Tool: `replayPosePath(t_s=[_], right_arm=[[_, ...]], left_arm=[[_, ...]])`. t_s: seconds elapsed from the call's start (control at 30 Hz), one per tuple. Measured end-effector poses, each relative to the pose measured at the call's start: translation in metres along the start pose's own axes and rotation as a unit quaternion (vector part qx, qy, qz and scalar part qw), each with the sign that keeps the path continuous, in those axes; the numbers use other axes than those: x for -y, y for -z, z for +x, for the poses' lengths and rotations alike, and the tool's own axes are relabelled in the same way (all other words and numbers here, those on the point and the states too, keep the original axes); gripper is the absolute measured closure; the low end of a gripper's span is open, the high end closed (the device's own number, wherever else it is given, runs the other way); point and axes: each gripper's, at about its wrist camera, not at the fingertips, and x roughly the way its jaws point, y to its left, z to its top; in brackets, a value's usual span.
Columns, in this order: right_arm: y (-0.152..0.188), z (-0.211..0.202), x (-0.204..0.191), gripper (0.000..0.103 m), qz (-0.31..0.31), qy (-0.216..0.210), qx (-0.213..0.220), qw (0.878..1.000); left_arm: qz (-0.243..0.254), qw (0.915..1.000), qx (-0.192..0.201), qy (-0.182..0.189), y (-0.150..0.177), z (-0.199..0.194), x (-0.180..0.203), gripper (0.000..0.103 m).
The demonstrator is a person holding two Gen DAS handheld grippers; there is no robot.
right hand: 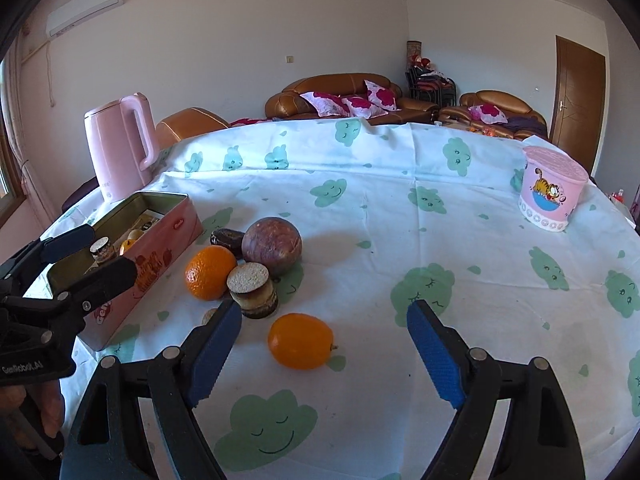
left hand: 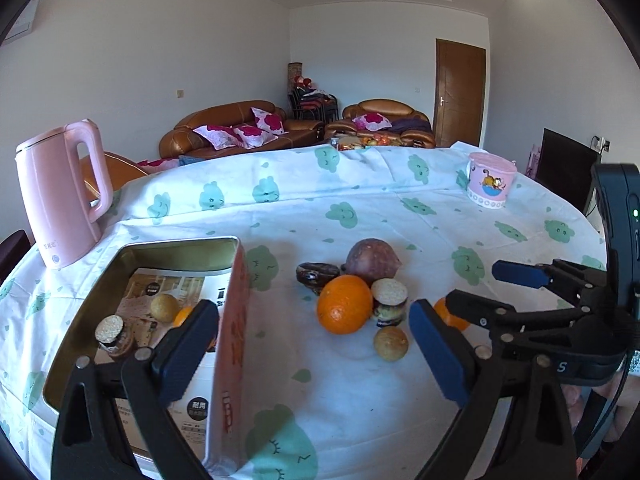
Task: Organize fruits
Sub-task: 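Grasp an orange with the right tool while the left tool moves to the fruit pile, then grasp the brown kiwi with the left tool while the right tool holds the orange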
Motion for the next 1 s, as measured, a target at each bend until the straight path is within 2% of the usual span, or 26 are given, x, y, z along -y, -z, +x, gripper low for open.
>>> replayPosePath(t_s=[0.07,0.3,0.47,0.57,0.67,0.77,1.0], right_arm=[[0.0,0.002,0.001,0.038,0.002,-0.004,-0.005,1.0],[0.002,0.015,-0.003,0.043,-0.008,-0.024,-0.04,0.999],[0.003,0.028,-0.01,0.059,-0.023,-0.033,-0.073,0.996],[0.003,0.025,-0.009,0.06,-0.023,-0.025,-0.068,0.997],[0.002,0.017,-0.005,0.06,-0.017,-0.008,-0.044,0.999],[-0.004,0.013,0.0,0.06,-0.011,0.019,-0.027,0.999],[-0.01,0.021,0.005,0.06,-0.003,0.02,-0.028,0.999]], left_arm=[[0.003,0.9999,-0.008,0.008,0.001,0.004,0.006,0.008],[0.01,0.9987,-0.039,0.03,0.008,0.018,0.016,0.023],[0.013,0.9974,-0.053,0.046,0.009,0.021,0.018,0.036],[0.013,0.9966,-0.064,0.051,0.009,0.025,0.019,0.037],[0.015,0.9957,-0.072,0.057,0.01,0.027,0.022,0.038],[0.021,0.9936,-0.086,0.07,0.012,0.032,0.028,0.047],[0.021,0.9871,-0.13,0.091,0.013,0.05,0.037,0.067]])
